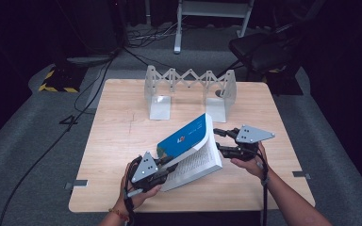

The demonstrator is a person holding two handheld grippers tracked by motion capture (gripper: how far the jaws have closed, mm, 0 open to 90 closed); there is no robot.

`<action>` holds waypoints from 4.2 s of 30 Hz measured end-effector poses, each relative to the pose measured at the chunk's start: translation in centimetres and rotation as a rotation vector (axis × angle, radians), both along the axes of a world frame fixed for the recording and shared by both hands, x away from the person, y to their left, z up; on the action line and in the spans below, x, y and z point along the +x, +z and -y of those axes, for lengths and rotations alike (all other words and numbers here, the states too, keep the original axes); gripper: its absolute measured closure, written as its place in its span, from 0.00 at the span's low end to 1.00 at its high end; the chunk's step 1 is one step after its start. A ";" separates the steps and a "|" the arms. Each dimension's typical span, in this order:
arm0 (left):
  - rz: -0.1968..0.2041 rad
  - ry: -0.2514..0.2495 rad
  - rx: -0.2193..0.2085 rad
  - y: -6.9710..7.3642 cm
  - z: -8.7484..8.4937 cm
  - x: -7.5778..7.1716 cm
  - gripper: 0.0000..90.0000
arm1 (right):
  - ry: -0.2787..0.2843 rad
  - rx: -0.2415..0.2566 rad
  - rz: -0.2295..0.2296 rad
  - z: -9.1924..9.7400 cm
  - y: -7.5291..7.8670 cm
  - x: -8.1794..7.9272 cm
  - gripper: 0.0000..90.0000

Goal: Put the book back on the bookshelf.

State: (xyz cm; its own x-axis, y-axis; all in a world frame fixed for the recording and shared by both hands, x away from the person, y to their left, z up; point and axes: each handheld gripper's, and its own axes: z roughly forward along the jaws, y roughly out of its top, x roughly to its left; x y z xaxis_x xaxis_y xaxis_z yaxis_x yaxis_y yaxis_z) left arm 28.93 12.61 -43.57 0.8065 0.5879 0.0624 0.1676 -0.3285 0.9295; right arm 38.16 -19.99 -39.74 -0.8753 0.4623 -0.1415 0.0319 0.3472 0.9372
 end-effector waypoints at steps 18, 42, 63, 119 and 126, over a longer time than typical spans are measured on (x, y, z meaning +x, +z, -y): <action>-0.029 0.092 0.026 -0.3 -1.1 -0.7 0.81 | 0.086 0.009 -0.096 -3.1 0.7 1.7 0.55; -0.144 0.029 -0.122 -1.9 -0.8 2.9 0.80 | 0.086 0.010 -0.045 -3.7 1.8 0.5 0.55; -0.081 -0.118 -0.142 -0.7 6.2 6.4 0.80 | 0.002 0.077 -0.033 3.2 2.0 -1.1 0.53; -0.004 0.144 -0.111 -0.5 5.1 0.7 0.61 | 0.034 -0.034 -0.056 -2.3 -2.0 -2.1 0.44; -0.027 0.056 -0.107 -0.3 3.9 1.6 0.64 | -0.010 -0.073 -0.092 1.0 -3.2 0.0 0.41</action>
State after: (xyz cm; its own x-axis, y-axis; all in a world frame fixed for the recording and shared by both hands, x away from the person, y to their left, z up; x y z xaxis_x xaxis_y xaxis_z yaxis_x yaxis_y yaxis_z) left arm 30.56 8.75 -43.84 0.7726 0.6344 -0.0245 0.2085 -0.2171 0.9536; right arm 38.15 -20.94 -42.93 -0.8817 0.4623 -0.0942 0.1204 0.4135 0.9025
